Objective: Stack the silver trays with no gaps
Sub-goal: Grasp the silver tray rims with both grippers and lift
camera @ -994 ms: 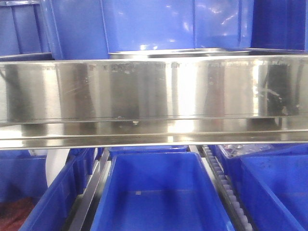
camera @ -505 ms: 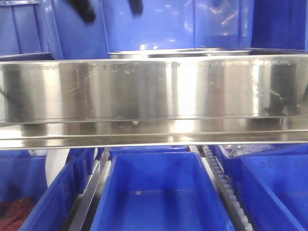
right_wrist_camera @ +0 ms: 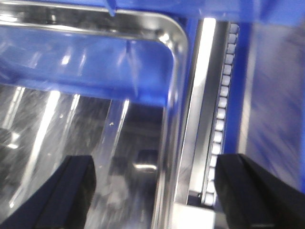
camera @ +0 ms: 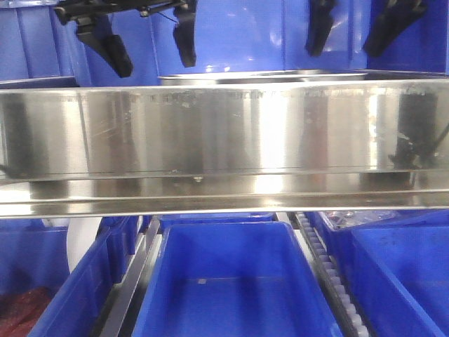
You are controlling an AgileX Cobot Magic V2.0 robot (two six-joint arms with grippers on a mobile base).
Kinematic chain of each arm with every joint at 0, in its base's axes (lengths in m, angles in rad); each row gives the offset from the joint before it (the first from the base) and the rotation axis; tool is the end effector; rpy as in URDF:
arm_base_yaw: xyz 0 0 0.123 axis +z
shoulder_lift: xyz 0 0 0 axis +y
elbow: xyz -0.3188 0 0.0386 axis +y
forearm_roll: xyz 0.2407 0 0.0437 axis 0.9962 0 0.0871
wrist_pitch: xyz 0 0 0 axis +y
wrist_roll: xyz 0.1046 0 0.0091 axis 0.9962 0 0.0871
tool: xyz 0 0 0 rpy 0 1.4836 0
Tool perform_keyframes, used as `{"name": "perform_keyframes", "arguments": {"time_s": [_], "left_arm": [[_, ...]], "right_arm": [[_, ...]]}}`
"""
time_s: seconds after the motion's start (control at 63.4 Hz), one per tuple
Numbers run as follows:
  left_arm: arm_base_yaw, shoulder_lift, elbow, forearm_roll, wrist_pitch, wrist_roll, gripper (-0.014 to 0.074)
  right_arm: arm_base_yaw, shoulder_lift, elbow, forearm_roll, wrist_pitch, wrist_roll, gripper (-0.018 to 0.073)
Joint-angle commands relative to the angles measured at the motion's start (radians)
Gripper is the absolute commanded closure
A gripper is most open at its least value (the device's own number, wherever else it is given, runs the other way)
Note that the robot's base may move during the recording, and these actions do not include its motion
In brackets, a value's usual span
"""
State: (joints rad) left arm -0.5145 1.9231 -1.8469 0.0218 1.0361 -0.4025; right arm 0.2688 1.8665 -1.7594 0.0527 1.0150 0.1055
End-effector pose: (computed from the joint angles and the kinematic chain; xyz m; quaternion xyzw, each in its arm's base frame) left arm 0.3875 -0.2168 0.3444 0.0567 0.9613 -0.1098 0.2463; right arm 0.4108 0.1180 0.3443 -0.0712 0.9614 0.0741 0.2553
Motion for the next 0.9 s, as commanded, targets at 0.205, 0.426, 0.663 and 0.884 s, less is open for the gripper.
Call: {"name": "perform_keyframes", "arguments": {"time_s": [0.205, 0.426, 0.663, 0.884], "left_arm": [[0.0, -0.023, -0.038, -0.014, -0.055, -0.012, 0.0153], [0.0, -0.001, -0.038, -0.022, -0.055, -0.012, 0.0153], [0.0, 0.008, -0.038, -0.028, -0.051, -0.012, 0.0166], [0.0, 0.011, -0.038, -0.033, -0.053, -0.012, 0.0381]], "right_arm": [[-0.002, -0.002, -0.035, 0.002, -0.085, -0.028, -0.0042], [-0.002, 0.031, -0.035, 0.004, -0.083, -0.028, -0.0042], [-0.002, 0.035, -0.035, 0.004, -0.08, -0.028, -0.0004], [-0.002, 0.035, -0.035, 0.004, -0.057, -0.028, 0.0295]]}}
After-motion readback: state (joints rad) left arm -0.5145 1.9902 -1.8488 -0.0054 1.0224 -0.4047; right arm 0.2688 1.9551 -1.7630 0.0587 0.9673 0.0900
